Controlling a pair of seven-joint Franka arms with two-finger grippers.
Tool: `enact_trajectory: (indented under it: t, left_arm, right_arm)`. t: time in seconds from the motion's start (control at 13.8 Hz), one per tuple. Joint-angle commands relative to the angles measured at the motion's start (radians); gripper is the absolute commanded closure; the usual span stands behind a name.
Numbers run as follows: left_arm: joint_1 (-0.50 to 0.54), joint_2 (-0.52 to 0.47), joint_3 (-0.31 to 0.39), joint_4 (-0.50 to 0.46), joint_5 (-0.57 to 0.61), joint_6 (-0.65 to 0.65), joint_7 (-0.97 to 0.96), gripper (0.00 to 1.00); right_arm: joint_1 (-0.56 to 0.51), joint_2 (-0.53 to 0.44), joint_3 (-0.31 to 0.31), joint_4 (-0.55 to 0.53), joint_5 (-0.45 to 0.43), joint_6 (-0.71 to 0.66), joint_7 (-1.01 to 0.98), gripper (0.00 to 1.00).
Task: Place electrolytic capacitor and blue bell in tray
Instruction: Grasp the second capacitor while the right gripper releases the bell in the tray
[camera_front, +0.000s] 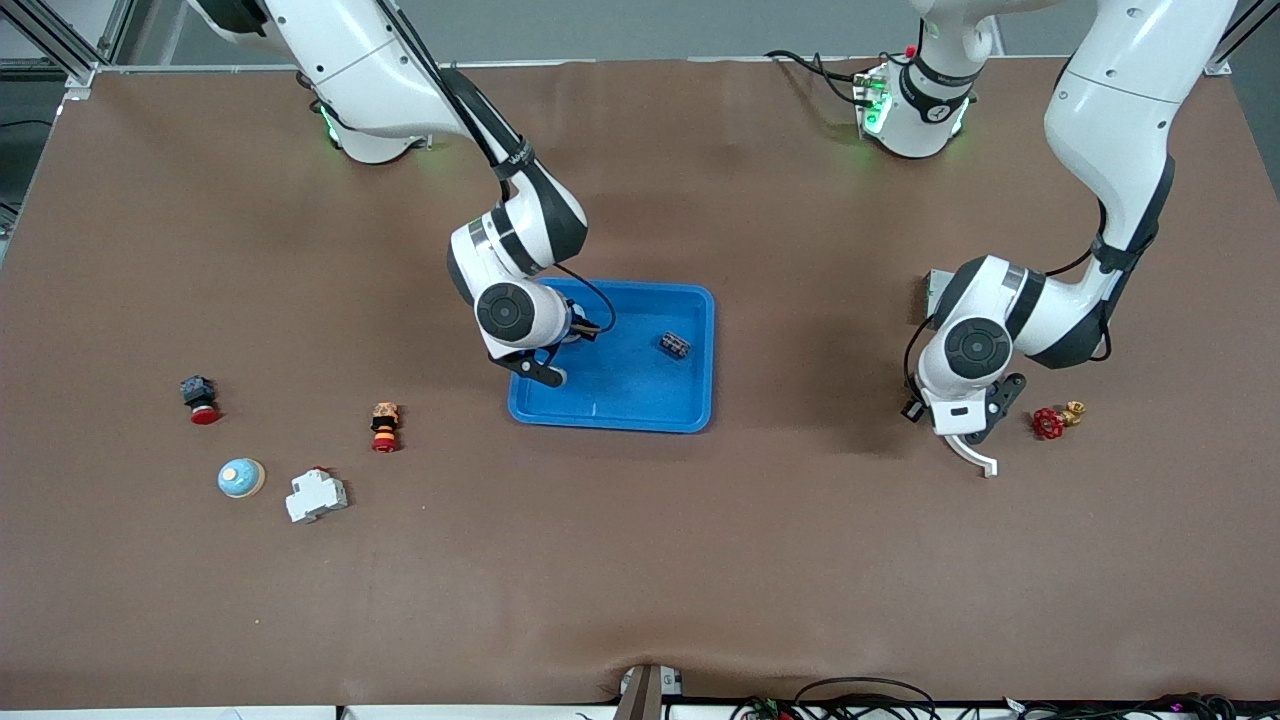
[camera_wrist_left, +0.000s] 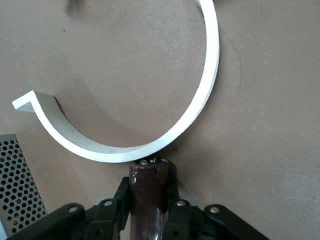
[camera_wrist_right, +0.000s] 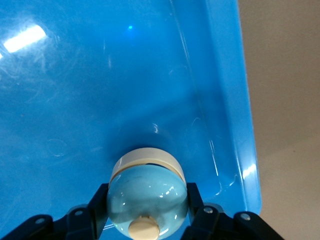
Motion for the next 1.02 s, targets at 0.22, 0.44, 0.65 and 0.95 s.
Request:
enact_trajectory:
  t: [0.22,0.44,0.65,0.95]
  left_arm:
    - [0.004,-0.051,-0.066,0.05,0.012,0.0,-0.088,1.0]
    - [-0.01,-0.03,-0.147,0.139,-0.006,-0.032,-0.145,1.0]
    - [-0.102,0.021,-0.158,0.257,-0.108,-0.065,-0.191,1.0]
    - [-0.234,0.077,-0.155,0.375,-0.112,-0.075,-0.292,1.0]
  right_arm:
    - [0.023,0.012,-0.005,0.007,0.026,0.007,-0.017,0.39]
    - [0.023,0.01,-0.005,0.01,0.026,-0.002,-0.015,0.0]
    - [0.017,-0.026,-0.005,0.029,0.02,-0.043,-0.021,0.0]
    - [-0.023,-0.137,-0.043,0.134,-0.033,-0.278,-0.127,0.0]
